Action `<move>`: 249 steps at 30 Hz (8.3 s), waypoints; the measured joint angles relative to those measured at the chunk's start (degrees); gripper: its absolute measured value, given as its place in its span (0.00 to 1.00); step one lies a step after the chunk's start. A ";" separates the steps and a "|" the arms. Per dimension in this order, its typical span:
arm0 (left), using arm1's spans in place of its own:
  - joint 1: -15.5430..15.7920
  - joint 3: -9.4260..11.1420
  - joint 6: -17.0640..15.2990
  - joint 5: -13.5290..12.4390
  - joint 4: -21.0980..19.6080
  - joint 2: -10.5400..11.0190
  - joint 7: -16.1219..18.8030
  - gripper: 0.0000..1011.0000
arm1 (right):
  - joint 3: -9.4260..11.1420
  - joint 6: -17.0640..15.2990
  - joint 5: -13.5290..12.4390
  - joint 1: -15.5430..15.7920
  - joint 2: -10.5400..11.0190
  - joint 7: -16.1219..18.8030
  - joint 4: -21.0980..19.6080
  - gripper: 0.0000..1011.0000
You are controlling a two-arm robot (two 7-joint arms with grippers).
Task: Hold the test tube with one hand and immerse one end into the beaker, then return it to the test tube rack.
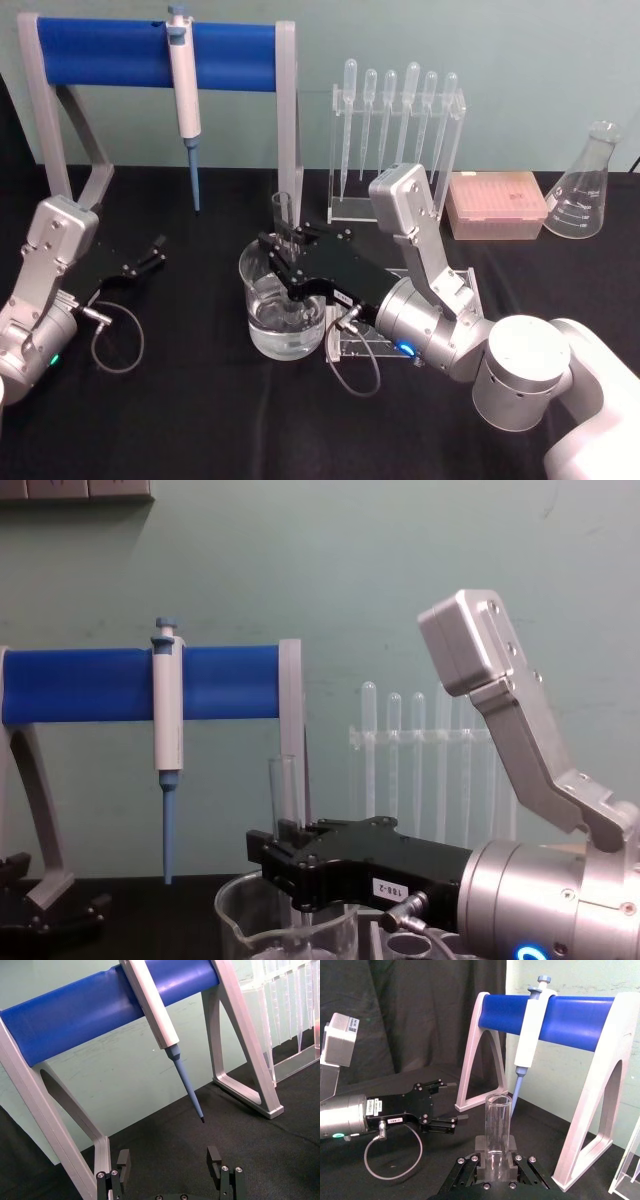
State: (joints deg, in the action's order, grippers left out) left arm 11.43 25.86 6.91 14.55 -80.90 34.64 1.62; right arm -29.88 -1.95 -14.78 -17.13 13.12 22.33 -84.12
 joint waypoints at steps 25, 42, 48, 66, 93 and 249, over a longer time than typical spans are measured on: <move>0.00 0.00 0.00 0.00 0.00 0.00 0.00 0.99 | 0.00 0.00 0.00 0.00 0.00 0.00 0.00 0.22; 0.00 0.00 0.00 0.00 0.00 0.00 0.00 0.99 | 0.00 0.00 0.00 0.00 0.00 0.00 0.00 0.23; -0.01 0.00 0.00 0.00 0.00 0.00 0.00 0.99 | 0.00 0.00 0.00 0.00 0.00 0.00 0.00 0.22; 0.00 0.00 0.00 0.00 0.00 0.00 0.00 0.99 | 0.00 0.00 0.00 0.00 0.00 0.00 0.00 0.23; 0.00 0.00 0.00 0.00 0.00 0.00 0.00 0.99 | 0.00 0.00 0.00 0.00 0.00 0.00 0.00 0.23; 0.00 0.00 0.00 0.00 0.00 0.00 0.00 0.99 | 8.22 -5.54 -3.66 5.88 7.84 -3.17 -22.62 0.23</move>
State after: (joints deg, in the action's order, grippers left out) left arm 11.43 25.86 6.91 14.55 -80.90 34.65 1.62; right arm -21.66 -7.49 -18.44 -11.25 20.95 19.16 -106.75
